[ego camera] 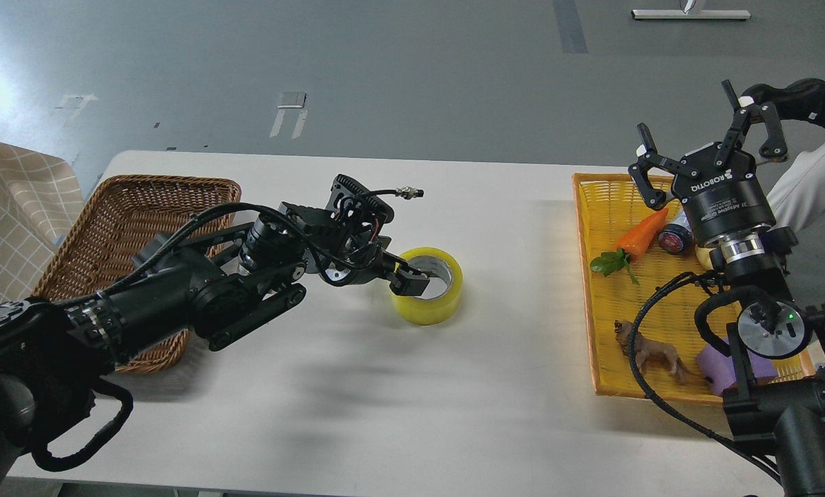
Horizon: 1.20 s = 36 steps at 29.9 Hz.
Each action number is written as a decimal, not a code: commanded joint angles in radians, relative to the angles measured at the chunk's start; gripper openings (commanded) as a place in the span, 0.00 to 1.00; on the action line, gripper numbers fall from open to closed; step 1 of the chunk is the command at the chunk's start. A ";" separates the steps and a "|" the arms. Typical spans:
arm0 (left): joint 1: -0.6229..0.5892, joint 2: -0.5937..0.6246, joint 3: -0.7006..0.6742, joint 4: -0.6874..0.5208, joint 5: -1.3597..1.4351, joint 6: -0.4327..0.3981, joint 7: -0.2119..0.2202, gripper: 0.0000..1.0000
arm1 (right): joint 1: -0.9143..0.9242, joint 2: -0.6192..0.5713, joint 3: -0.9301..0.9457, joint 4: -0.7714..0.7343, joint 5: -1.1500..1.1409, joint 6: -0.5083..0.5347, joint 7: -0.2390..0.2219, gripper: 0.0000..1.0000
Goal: Place and transfer tape with both arms
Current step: 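Grasp the tape roll rim with the left gripper, then lift the tape and lower it into the wicker basket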
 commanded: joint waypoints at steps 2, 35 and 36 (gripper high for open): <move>0.001 -0.001 0.008 0.002 0.002 0.000 0.000 0.81 | 0.000 0.000 0.000 -0.001 0.000 0.000 0.000 1.00; -0.238 0.088 0.104 0.031 -0.098 0.030 -0.075 0.00 | -0.008 0.000 0.003 -0.001 0.000 0.000 0.000 1.00; -0.247 0.100 0.106 0.031 -0.110 0.030 -0.077 0.00 | -0.008 0.000 0.005 -0.001 0.000 0.000 0.000 1.00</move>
